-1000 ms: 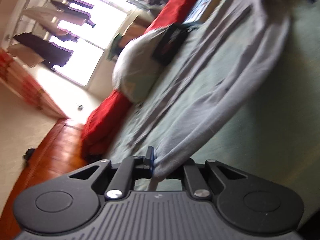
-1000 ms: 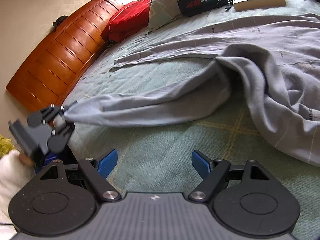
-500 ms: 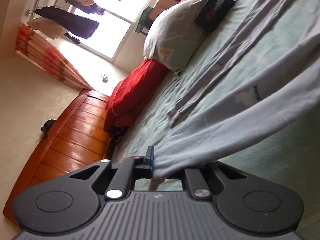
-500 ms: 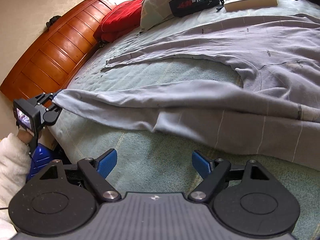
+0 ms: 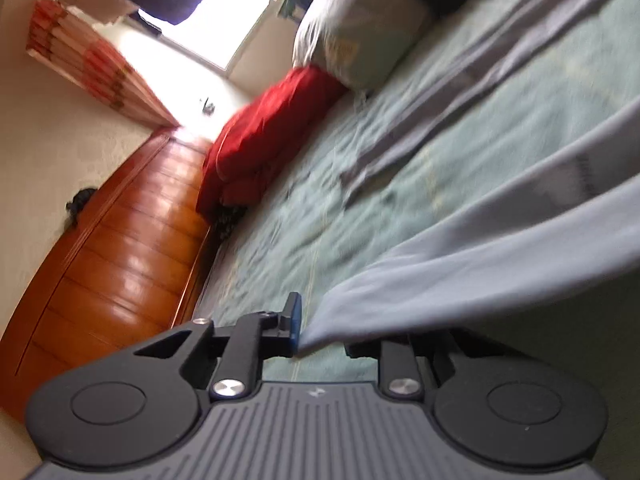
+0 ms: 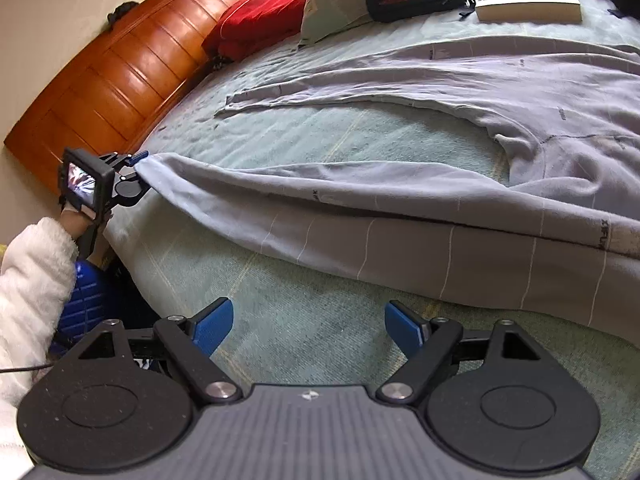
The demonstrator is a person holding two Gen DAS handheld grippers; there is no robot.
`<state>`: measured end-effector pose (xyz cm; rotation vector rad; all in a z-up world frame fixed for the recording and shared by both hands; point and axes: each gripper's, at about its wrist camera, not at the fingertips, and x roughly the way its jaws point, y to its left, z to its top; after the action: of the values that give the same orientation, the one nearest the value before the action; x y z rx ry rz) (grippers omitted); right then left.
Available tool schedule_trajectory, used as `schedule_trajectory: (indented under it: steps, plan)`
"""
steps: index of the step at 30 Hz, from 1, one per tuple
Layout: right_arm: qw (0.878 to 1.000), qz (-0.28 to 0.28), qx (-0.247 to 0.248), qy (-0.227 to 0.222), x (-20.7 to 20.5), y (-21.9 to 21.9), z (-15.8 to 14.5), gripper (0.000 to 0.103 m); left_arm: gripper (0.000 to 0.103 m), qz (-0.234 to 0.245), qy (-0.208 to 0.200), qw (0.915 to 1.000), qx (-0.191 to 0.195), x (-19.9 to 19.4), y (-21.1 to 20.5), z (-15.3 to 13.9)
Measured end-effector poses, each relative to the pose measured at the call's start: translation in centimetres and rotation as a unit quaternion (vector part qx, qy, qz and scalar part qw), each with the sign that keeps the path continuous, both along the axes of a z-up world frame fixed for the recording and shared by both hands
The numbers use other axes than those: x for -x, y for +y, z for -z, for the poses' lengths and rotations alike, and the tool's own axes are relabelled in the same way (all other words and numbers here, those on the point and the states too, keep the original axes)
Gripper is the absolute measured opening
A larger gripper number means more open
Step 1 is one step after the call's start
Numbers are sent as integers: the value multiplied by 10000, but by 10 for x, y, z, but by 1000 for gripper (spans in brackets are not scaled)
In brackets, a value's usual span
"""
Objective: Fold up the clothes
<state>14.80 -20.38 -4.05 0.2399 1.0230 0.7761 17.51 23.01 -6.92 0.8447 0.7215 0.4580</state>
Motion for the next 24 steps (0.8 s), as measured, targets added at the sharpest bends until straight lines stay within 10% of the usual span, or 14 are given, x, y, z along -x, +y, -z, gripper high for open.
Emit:
schedule_trajectory:
  steps: [7,14,24]
  plan:
    - [10000,-5,-47,58,-3,0,1,87,23,-978,-62,9907,941,13,44,-10]
    - [9997,-205,-101,77,-1,4,-1,87,25,-1338,-218,9621,2366,46,59,-28]
    - [9978,-201,212,-598,18,-24,-11,85,50,97,197,9697,2432,66,-36,-37]
